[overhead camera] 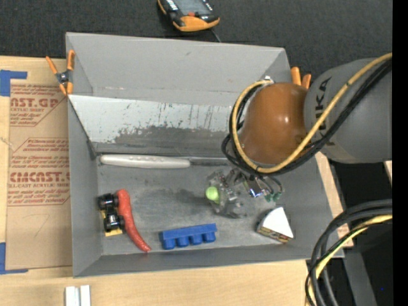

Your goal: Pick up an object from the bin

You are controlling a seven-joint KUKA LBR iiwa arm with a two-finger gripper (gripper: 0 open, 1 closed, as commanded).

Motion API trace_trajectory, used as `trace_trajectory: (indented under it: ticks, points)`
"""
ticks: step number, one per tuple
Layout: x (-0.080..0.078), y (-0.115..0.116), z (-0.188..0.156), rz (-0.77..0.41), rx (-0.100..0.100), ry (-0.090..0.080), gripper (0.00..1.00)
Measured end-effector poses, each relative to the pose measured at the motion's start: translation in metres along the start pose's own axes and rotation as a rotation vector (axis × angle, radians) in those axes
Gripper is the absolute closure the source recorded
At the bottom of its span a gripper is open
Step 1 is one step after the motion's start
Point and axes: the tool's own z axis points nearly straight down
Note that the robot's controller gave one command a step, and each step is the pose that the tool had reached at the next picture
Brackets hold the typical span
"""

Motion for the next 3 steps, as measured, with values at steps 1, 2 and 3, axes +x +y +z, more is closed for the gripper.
trace_trajectory:
  ticks: [1,2,3]
  points:
    - [-0.003,0.003,-0.003,-0.146,0.003,-0.011,1.0]
    - [-0.006,0.035,-0.017,-0.261,0.002,-0.012,1.0]
    - [-0.004,0.028,-0.042,-0.242,-0.002,0.002,1.0]
